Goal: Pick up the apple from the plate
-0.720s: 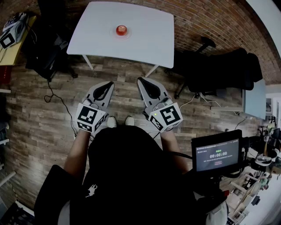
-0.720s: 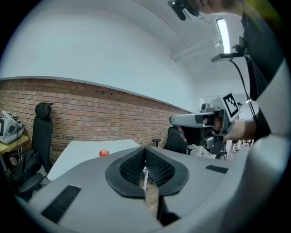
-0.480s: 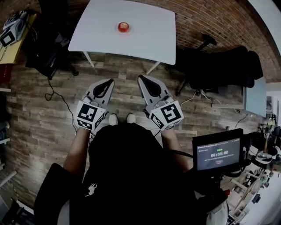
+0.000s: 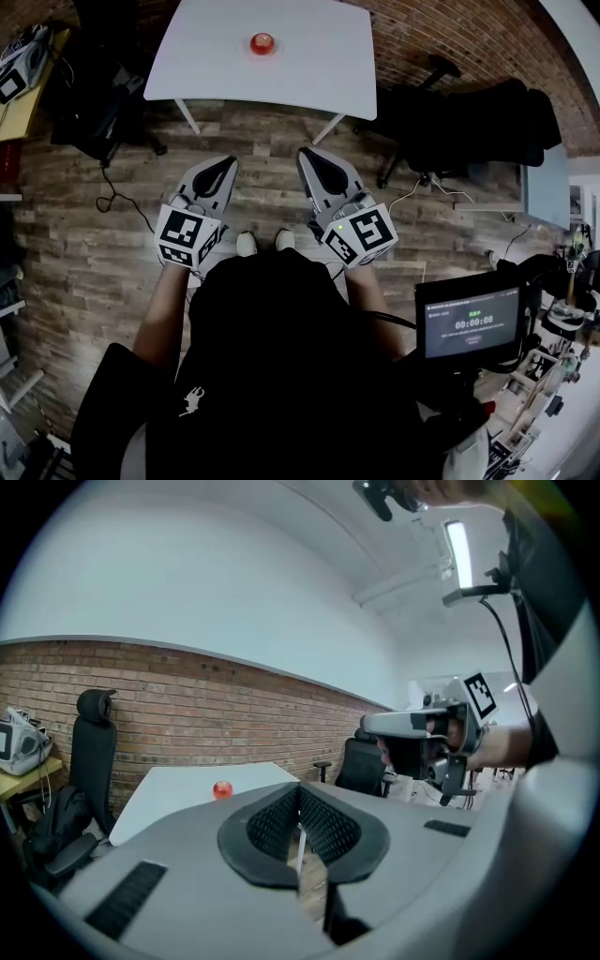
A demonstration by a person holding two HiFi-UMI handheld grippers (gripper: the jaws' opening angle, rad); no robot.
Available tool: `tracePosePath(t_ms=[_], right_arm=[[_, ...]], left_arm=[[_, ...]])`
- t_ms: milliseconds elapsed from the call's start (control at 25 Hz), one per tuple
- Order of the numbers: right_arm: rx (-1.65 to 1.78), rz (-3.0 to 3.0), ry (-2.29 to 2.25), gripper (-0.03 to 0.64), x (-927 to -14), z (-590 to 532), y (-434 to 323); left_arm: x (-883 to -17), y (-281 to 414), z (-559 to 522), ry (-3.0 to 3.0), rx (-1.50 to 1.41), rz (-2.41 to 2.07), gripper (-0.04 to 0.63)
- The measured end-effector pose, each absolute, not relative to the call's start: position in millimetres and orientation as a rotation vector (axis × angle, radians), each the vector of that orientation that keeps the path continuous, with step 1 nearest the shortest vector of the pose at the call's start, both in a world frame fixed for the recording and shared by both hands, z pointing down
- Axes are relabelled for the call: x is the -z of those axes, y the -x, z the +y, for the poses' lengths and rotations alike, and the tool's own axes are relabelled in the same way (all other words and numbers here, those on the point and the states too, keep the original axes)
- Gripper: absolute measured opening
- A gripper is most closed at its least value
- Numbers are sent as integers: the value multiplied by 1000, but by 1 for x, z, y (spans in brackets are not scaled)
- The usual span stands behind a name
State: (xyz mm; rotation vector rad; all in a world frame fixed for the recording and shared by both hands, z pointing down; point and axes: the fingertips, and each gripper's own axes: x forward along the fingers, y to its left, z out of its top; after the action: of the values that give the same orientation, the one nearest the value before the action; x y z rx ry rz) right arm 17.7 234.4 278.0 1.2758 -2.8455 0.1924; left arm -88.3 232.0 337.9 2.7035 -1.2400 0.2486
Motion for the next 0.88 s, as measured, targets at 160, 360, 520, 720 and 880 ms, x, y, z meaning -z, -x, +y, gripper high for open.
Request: tracePosePath(t_ms=[160,360,520,720,880], right_arm=[[-264,-2909,-1210,4,-276,242,-4],[-315,-2932,-1185,4,-278,240,8],[-313,-2903,-1207,4,-287,245,8],[-372,-2963,-1150,5,-285,245,9],[-391,-2978,-1119,4,-286,234,12]], left_arm=[[-339,95,237,-2713,-241,-1212,6],[-346,110,237,-2679,-229,-1196,6],[-350,121,242,-2667,-214,-1207,6],[-350,118,240,-2688,-207,-1206,6],[-354,119,233,-2675,-228,-1218,6]])
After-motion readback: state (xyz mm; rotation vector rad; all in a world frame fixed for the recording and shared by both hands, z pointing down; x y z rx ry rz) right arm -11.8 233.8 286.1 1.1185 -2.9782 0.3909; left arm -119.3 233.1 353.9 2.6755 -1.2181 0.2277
